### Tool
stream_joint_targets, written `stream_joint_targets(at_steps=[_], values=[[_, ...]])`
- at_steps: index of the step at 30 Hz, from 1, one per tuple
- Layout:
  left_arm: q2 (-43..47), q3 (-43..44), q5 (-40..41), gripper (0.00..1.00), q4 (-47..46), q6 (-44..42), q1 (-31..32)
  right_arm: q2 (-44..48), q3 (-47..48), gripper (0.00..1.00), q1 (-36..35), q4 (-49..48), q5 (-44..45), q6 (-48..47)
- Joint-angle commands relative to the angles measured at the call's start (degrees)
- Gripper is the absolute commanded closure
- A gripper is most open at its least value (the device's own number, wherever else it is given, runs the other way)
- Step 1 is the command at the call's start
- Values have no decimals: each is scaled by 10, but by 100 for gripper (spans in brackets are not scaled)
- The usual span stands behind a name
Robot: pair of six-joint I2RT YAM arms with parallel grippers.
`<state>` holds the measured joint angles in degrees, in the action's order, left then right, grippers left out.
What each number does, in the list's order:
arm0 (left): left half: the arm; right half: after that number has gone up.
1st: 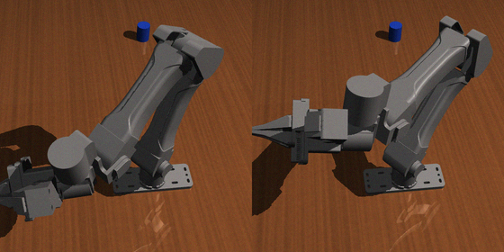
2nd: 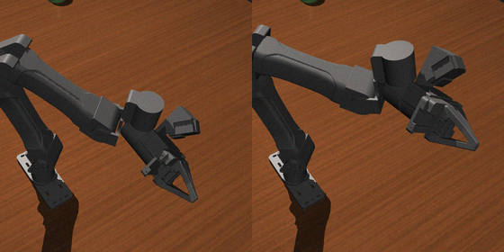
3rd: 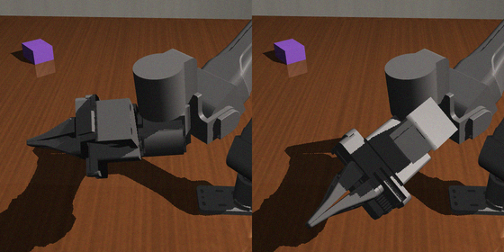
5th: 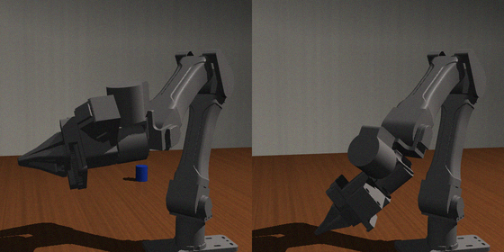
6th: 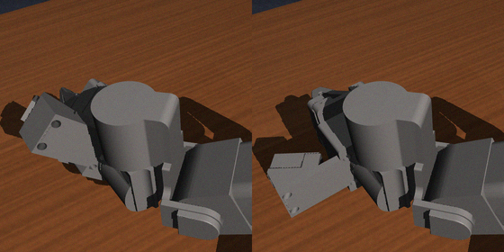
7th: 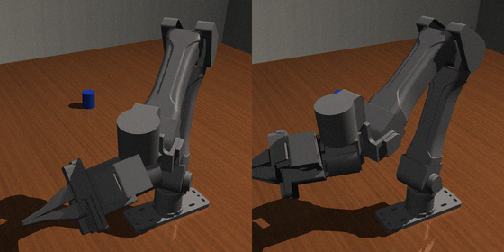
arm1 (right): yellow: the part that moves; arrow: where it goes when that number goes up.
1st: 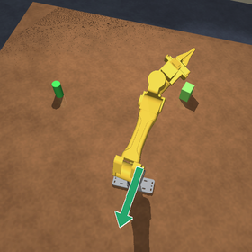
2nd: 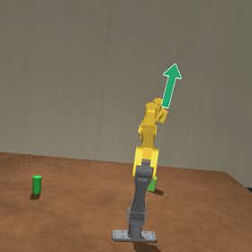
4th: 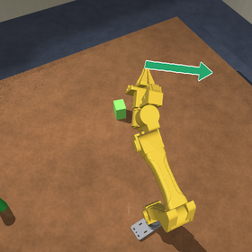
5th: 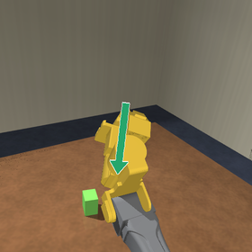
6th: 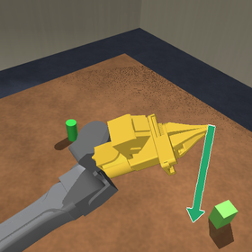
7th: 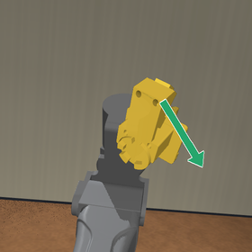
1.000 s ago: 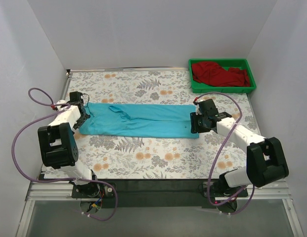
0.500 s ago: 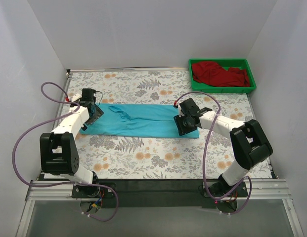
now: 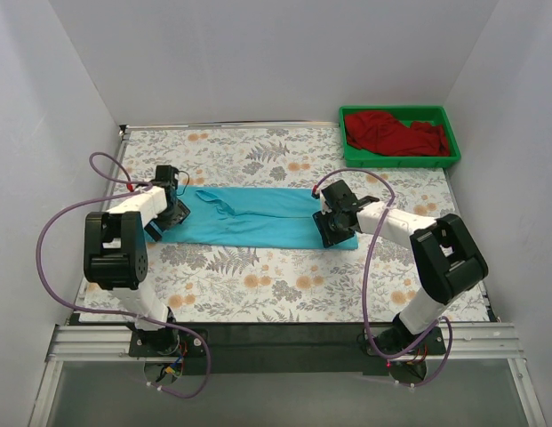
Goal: Fold and stack the t-shirts
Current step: Fold the tshirt
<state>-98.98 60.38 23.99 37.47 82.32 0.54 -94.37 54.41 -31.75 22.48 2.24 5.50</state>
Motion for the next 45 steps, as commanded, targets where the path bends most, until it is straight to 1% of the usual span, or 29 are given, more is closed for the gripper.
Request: stream_joint_targets(at_steps=[1,3,7,10,11,13,14,15,16,19,23,32,33,34,36,38,40,43,44,45], values=[[18,17,0,24,8,8,0,5,-25,58,-2,14,8,-8],[42,22,0,22,10,8,10,15,-22,58,-3,18,10,-7],[74,40,-4,22,25,11,24,34,-8,58,-6,25,16,-7],[74,61,-5,23,25,9,46,46,0,58,-6,27,20,-6],[69,66,-4,25,25,11,52,50,2,58,-6,26,22,-6],[49,82,-3,31,27,12,65,54,3,58,-6,27,22,-4],[28,89,-2,37,29,12,69,58,3,58,-6,26,24,-4],[13,98,3,46,30,14,79,60,3,58,-6,26,23,-3],[3,105,6,49,30,16,84,63,3,58,-6,25,26,-2],[-41,126,22,55,26,14,97,71,2,58,-6,26,27,-1],[-89,163,38,57,22,6,112,77,-2,58,-6,26,30,-1],[-184,277,86,57,28,-38,155,79,-12,58,-6,26,31,-3],[-191,290,88,57,30,-42,161,76,-12,58,-6,26,31,-4],[-217,312,78,57,27,-49,166,71,-9,58,-6,26,27,-5],[-225,329,77,56,31,-52,170,69,-8,58,-6,25,19,-5],[-214,331,80,55,28,-54,175,70,-8,58,-6,23,14,-6],[-191,314,78,51,5,-55,178,72,-10,58,-6,20,7,-7],[-123,274,69,44,-13,-39,180,70,-8,58,-6,16,-2,-8],[-85,262,67,43,-12,-31,181,69,-8,58,-7,15,-4,-8],[-70,232,65,40,-8,-14,181,66,-7,58,-8,14,-7,-9]])
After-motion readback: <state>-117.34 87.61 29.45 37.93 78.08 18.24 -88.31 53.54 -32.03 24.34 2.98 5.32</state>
